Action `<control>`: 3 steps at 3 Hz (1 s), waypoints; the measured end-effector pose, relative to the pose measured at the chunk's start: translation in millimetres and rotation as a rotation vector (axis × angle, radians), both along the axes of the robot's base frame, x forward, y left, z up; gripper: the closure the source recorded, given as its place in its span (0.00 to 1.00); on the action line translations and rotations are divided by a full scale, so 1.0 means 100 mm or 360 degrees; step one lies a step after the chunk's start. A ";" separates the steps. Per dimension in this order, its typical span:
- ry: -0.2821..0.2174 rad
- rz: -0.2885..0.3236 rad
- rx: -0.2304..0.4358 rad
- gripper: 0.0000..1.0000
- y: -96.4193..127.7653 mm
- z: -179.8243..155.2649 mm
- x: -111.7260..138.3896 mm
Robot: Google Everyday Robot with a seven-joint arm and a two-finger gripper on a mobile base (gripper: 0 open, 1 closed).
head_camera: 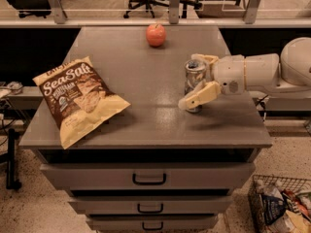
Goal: Knock redbull can over
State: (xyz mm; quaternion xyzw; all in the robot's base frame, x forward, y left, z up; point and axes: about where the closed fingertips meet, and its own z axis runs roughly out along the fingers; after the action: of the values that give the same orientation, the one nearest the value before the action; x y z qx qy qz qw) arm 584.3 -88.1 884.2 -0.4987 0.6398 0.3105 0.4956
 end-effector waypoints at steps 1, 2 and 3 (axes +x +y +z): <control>0.0018 0.0021 0.0086 0.00 0.26 0.07 0.12; 0.0030 0.0048 0.0125 0.00 0.51 0.21 0.21; 0.0048 0.0075 0.0156 0.00 0.75 0.34 0.27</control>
Offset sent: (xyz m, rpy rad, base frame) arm 0.0335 0.0769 0.0389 0.1066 0.0272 0.0412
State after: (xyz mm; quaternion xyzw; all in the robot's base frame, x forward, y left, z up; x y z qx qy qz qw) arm 611.3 -13.4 917.9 -0.4840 0.6193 0.3604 0.5023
